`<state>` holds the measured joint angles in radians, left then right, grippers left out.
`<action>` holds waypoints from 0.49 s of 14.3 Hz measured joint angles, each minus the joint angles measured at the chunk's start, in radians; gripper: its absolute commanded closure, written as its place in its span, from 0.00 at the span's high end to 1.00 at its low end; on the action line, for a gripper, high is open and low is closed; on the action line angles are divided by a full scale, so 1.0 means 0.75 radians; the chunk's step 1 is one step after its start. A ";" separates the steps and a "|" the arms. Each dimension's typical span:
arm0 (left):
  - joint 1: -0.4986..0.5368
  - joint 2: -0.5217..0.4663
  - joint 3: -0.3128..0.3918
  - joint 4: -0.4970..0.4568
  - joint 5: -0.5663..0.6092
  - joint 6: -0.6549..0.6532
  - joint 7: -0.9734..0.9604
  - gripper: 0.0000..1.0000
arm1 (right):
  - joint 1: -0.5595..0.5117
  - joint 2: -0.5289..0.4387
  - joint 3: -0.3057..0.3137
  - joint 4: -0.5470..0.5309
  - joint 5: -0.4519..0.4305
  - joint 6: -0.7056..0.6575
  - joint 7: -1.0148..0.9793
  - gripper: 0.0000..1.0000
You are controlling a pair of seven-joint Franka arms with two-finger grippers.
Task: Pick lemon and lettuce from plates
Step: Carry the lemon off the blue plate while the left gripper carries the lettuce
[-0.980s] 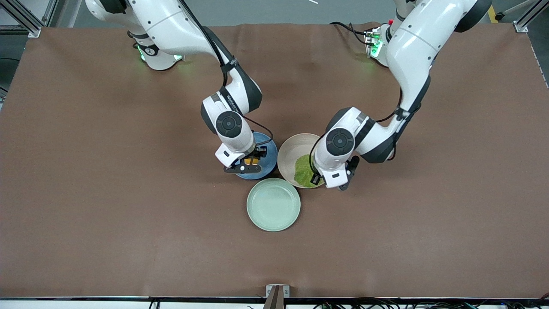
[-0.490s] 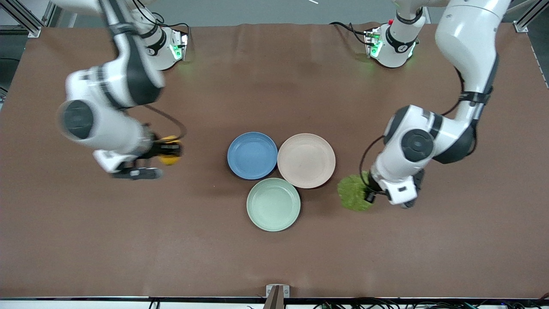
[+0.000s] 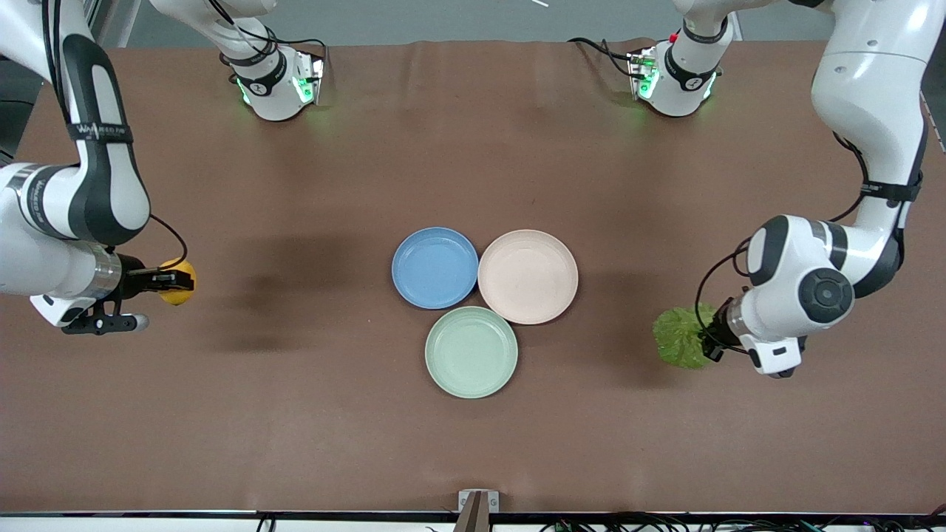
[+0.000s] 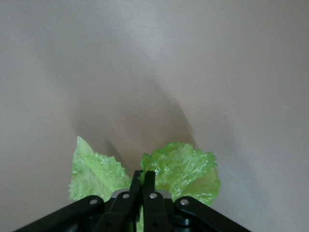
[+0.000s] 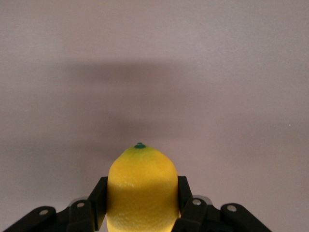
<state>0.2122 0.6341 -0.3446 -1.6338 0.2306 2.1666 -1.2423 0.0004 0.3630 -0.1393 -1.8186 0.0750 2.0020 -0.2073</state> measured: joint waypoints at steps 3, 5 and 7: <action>0.041 0.037 -0.001 0.000 0.000 0.004 0.042 0.06 | -0.006 0.058 0.012 -0.124 -0.001 0.214 -0.003 0.21; 0.040 0.061 -0.002 0.000 0.000 0.013 0.042 0.31 | -0.005 0.106 0.020 -0.174 -0.002 0.318 -0.003 0.24; 0.049 0.087 -0.002 0.000 0.000 0.032 0.058 0.99 | -0.005 0.147 0.021 -0.183 -0.002 0.359 -0.002 0.26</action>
<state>0.2486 0.6990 -0.3458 -1.6337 0.2306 2.1904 -1.1987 -0.0033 0.4734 -0.1232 -1.9558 0.0735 2.2710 -0.2092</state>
